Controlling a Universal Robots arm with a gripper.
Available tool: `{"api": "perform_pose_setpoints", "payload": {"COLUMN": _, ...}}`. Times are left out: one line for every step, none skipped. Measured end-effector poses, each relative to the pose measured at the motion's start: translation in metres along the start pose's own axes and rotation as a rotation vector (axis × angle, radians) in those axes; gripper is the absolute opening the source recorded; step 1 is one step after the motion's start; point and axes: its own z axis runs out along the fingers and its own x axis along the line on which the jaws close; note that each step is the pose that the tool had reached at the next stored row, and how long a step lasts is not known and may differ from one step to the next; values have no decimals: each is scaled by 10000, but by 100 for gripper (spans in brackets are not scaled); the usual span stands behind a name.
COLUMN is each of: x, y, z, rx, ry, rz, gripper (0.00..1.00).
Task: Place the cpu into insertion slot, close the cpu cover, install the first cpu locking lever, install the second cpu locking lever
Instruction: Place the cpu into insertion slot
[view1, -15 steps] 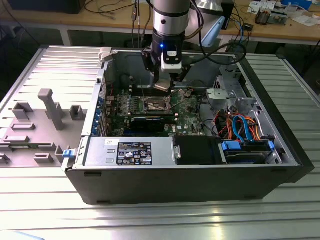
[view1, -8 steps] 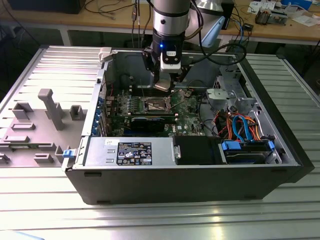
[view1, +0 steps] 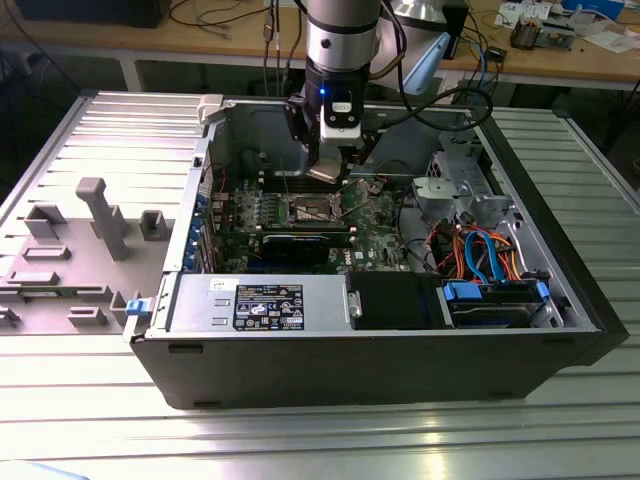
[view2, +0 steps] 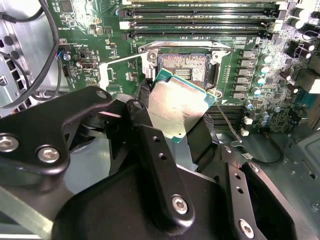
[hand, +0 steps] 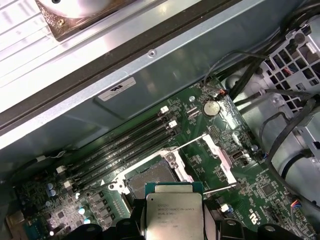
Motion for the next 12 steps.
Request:
{"api": "perform_pose_setpoints", "payload": {"x": 0, "y": 0, "z": 0, "rx": 0, "ry": -1, "rz": 15, "gripper": 55}}
{"api": "perform_pose_setpoints", "payload": {"x": 0, "y": 0, "z": 0, "rx": -1, "ry": -2, "rz": 29, "gripper": 55}}
{"api": "perform_pose_setpoints", "payload": {"x": 0, "y": 0, "z": 0, "rx": -1, "ry": -4, "rz": 49, "gripper": 55}}
{"api": "perform_pose_setpoints", "payload": {"x": 0, "y": 0, "z": 0, "rx": -2, "ry": -6, "rz": 68, "gripper": 55}}
{"api": "perform_pose_setpoints", "payload": {"x": 0, "y": 0, "z": 0, "rx": -2, "ry": -7, "rz": 79, "gripper": 55}}
{"api": "perform_pose_setpoints", "payload": {"x": 0, "y": 0, "z": 0, "rx": -2, "ry": -8, "rz": 97, "gripper": 55}}
{"api": "perform_pose_setpoints", "payload": {"x": 0, "y": 0, "z": 0, "rx": -3, "ry": -10, "rz": 119, "gripper": 55}}
{"api": "perform_pose_setpoints", "payload": {"x": 0, "y": 0, "z": 0, "rx": -3, "ry": -12, "rz": 138, "gripper": 55}}
{"api": "perform_pose_setpoints", "payload": {"x": 0, "y": 0, "z": 0, "rx": -3, "ry": -12, "rz": 149, "gripper": 55}}
{"api": "perform_pose_setpoints", "payload": {"x": 0, "y": 0, "z": 0, "rx": -3, "ry": -14, "rz": 167, "gripper": 55}}
{"api": "perform_pose_setpoints", "payload": {"x": 0, "y": 0, "z": 0, "rx": -4, "ry": -16, "rz": 191, "gripper": 55}}
{"api": "perform_pose_setpoints", "payload": {"x": 0, "y": 0, "z": 0, "rx": -4, "ry": -17, "rz": 204, "gripper": 55}}
